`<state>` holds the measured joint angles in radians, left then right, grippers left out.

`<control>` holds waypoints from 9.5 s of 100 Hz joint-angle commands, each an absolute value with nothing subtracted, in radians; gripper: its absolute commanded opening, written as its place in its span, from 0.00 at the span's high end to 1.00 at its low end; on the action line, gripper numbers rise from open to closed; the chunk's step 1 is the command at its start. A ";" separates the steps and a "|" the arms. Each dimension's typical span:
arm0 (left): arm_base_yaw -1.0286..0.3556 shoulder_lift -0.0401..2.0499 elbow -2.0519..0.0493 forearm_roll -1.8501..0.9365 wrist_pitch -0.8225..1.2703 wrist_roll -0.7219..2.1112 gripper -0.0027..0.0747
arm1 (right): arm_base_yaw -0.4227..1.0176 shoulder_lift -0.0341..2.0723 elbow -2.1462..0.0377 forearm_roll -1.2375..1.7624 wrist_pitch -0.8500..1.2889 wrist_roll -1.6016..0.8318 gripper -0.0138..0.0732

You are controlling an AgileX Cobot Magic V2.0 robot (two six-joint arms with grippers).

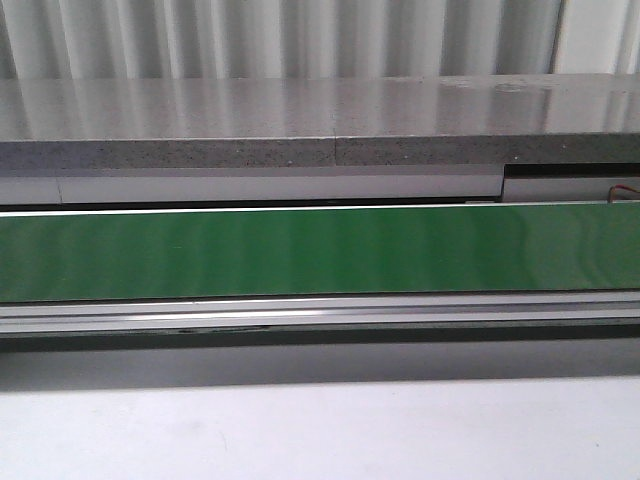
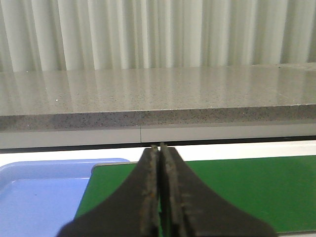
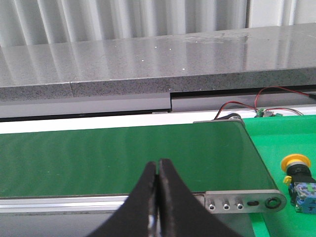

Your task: Move button from right to left

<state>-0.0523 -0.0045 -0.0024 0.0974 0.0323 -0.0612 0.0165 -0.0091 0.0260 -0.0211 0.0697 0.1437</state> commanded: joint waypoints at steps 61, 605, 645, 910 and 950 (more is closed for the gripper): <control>-0.059 -0.039 0.022 0.094 -0.053 -0.069 0.99 | 0.018 -0.026 0.010 -0.034 -0.015 0.140 0.92; -0.059 -0.039 0.022 0.094 -0.053 -0.069 0.99 | -0.145 1.507 -1.139 0.096 0.749 0.011 0.57; -0.059 -0.039 0.022 0.094 -0.053 -0.069 0.99 | -0.120 1.593 -1.136 0.096 0.740 0.028 0.57; -0.059 -0.039 0.022 0.094 -0.053 -0.069 0.99 | -0.041 0.607 -0.577 0.096 0.526 -0.057 0.92; -0.059 -0.039 0.022 0.094 -0.053 -0.069 0.99 | -0.041 0.607 -0.577 0.096 0.527 -0.057 0.92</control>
